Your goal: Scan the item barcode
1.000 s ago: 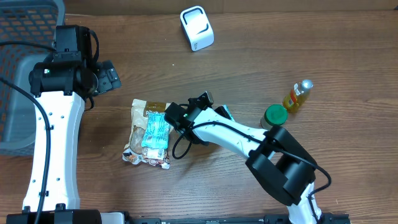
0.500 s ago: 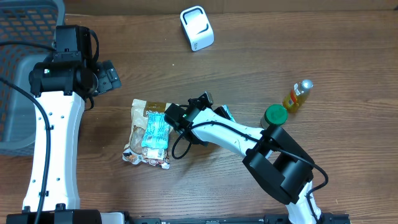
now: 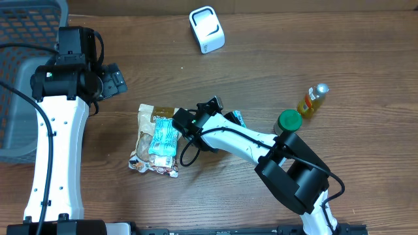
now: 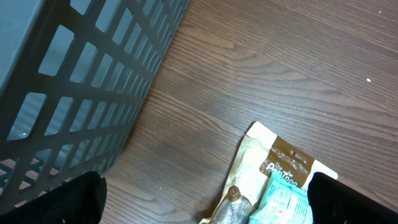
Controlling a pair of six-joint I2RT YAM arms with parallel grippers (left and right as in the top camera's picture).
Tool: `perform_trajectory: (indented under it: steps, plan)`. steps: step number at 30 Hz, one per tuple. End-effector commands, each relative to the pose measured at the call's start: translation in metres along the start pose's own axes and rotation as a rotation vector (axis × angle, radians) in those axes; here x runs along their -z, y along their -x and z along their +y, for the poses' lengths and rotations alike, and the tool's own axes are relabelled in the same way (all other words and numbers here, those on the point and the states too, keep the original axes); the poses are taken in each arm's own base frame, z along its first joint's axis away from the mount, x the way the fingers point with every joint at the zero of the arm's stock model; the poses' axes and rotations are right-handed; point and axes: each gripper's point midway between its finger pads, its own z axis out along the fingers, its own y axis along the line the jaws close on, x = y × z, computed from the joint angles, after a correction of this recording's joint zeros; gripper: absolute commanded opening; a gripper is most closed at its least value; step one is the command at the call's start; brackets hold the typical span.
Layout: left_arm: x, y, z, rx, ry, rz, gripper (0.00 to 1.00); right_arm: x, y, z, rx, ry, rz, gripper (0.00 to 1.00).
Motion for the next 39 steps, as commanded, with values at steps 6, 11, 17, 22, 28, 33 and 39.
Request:
perform_trajectory:
  steps: [6,11,17,22,28,33,39]
  plan:
    - [0.004,0.005,0.002,-0.006,0.007,-0.021,1.0,0.003,0.002,0.006,-0.015,0.031,-0.003,0.18]
    - [0.004,0.005,0.002,-0.006,0.007,-0.021,1.0,0.005,0.003,0.022,-0.036,0.117,0.01,0.18]
    - [0.004,0.005,0.002,-0.006,0.007,-0.021,0.99,0.006,0.006,0.023,-0.045,0.123,-0.001,0.18]
    - [0.004,0.005,0.002,-0.006,0.007,-0.021,0.99,0.017,0.018,0.02,-0.066,0.137,-0.026,0.18]
    - [0.004,0.005,0.002,-0.006,0.007,-0.021,1.0,0.031,0.036,0.019,-0.103,0.177,-0.059,0.21]
    - [0.004,0.005,0.002,-0.006,0.007,-0.021,0.99,0.038,0.048,0.019,-0.159,0.292,-0.022,0.22]
    - [0.004,0.005,0.002,-0.006,0.007,-0.021,1.0,0.032,0.047,0.008,-0.245,0.495,0.139,0.22]
